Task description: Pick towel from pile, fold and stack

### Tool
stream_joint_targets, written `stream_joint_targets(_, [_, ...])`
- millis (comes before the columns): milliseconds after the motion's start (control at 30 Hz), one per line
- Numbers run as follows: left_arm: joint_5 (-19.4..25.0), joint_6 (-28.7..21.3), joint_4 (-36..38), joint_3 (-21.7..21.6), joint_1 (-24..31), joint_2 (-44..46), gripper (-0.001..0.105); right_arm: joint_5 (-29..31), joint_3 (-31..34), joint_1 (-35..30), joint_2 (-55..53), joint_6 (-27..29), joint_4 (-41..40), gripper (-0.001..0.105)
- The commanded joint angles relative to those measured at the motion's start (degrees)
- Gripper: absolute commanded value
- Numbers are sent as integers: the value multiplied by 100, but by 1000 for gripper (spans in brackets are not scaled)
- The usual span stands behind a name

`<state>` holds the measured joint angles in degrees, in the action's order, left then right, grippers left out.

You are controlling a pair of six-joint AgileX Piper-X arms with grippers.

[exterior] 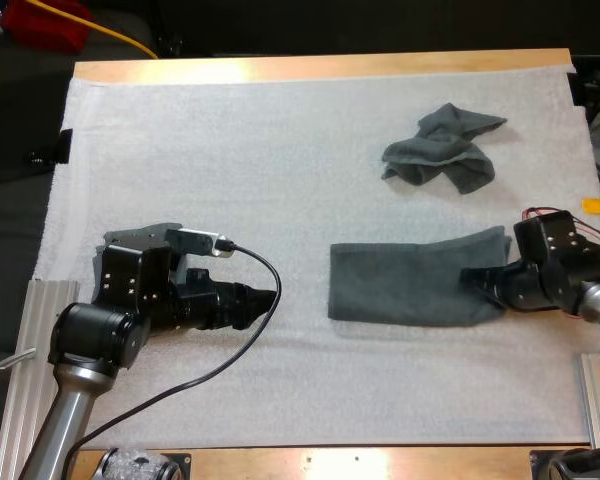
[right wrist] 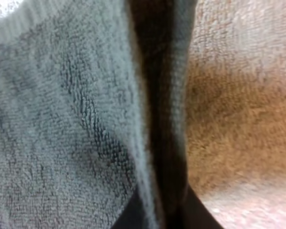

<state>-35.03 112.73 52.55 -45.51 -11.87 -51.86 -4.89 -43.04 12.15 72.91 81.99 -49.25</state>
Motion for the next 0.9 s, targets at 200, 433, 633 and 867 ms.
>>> stream_joint_targets(200, [-40, 54, -18, -21, 10, 17, 69, 245, -531, 234, -83, 262, -375, 1])
stream_joint_targets(433, [-40, 54, -18, -21, 10, 17, 69, 258, -602, 1152, -16, -95, -32, 1])
stream_joint_targets(633, [-40, 54, -18, -21, 10, 17, 69, -62, -602, 1651, 417, -598, 331, 1])
stream_joint_targets(867, [-40, 54, -6, -21, 10, 17, 69, -294, -602, 1999, 944, -1139, 944, 1])
